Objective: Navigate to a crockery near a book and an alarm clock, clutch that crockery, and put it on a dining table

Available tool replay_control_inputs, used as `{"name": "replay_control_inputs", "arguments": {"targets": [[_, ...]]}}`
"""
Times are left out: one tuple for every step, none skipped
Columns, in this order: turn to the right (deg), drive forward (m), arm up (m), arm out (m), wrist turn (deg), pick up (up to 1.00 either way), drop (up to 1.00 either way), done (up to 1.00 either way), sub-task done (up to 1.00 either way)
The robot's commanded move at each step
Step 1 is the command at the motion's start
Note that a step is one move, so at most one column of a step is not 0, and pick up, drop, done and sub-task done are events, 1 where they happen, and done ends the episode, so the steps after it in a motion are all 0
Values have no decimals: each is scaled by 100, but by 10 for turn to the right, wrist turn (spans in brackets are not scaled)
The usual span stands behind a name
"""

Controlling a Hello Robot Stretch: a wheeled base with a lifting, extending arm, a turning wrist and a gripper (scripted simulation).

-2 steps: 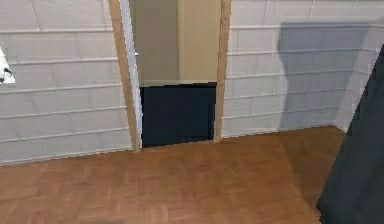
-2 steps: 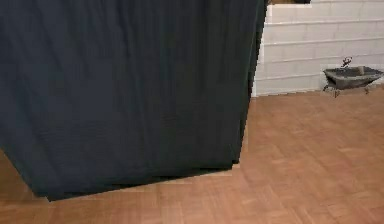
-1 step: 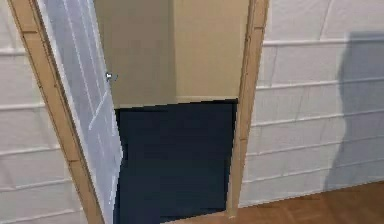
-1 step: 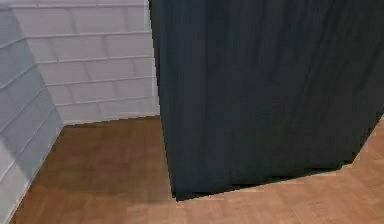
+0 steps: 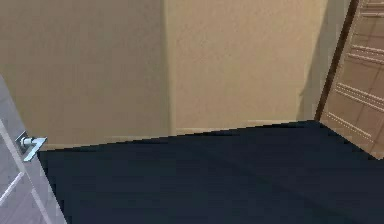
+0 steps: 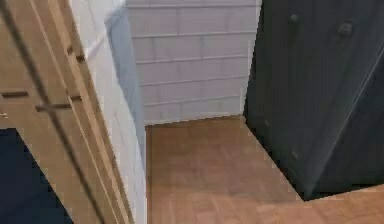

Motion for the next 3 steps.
{"name": "replay_control_inputs", "arguments": {"targets": [[0, 35, 0, 0, 0, 0, 0, 0, 0], [270, 0, 0, 0, 0, 0, 0, 0, 0], [0, 20, 0, 0, 0, 0, 0, 0, 0]]}}
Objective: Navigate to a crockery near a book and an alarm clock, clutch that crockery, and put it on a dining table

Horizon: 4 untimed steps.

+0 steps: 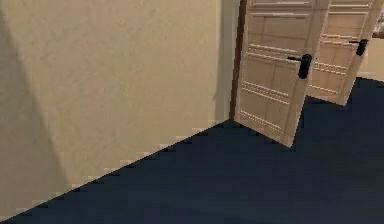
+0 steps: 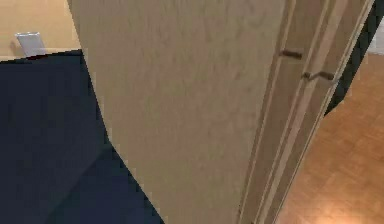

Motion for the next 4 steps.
{"name": "replay_control_inputs", "arguments": {"targets": [[390, 0, 0, 0, 0, 0, 0, 0, 0], [0, 100, 0, 0, 0, 0, 0, 0, 0], [30, 0, 0, 0, 0, 0, 0, 0, 0], [0, 90, 0, 0, 0, 0, 0, 0, 0]]}}
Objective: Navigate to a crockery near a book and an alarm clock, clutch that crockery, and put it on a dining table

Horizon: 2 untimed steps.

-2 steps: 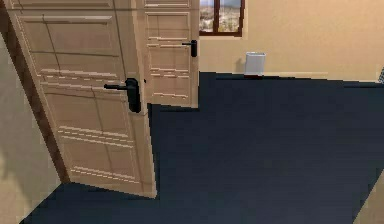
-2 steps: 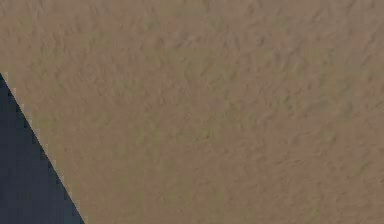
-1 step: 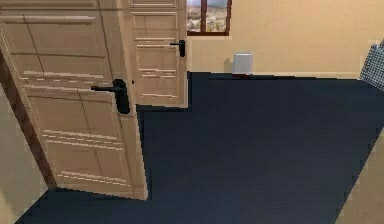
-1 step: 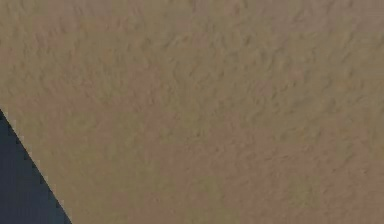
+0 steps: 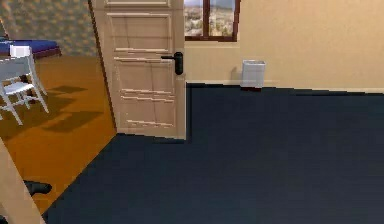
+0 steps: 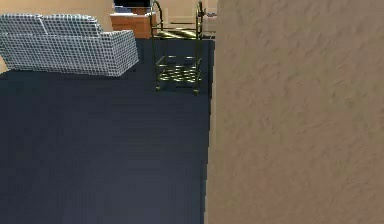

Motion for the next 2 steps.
{"name": "replay_control_inputs", "arguments": {"targets": [[-60, 0, 0, 0, 0, 0, 0, 0, 0], [0, 85, 0, 0, 0, 0, 0, 0, 0]]}}
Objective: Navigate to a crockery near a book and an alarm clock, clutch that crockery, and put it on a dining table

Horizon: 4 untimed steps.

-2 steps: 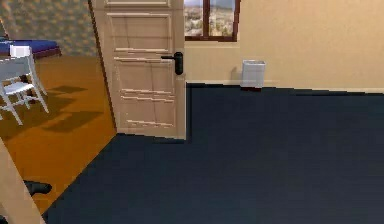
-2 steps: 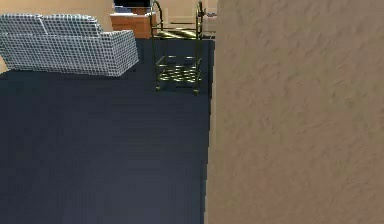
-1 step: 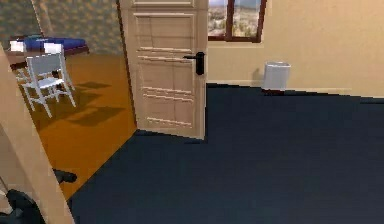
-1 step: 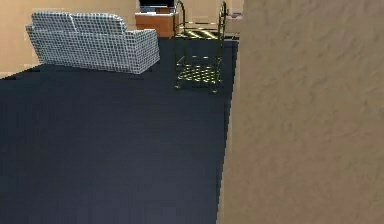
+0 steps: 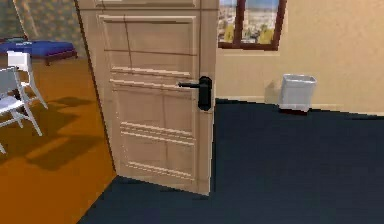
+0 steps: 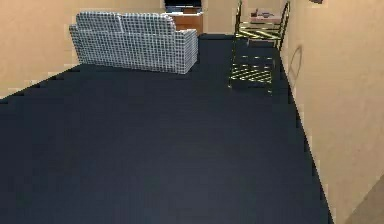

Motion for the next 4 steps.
{"name": "replay_control_inputs", "arguments": {"targets": [[-450, 0, 0, 0, 0, 0, 0, 0, 0], [-270, 0, 0, 0, 0, 0, 0, 0, 0], [0, 100, 0, 0, 0, 0, 0, 0, 0], [-60, 0, 0, 0, 0, 0, 0, 0, 0]]}}
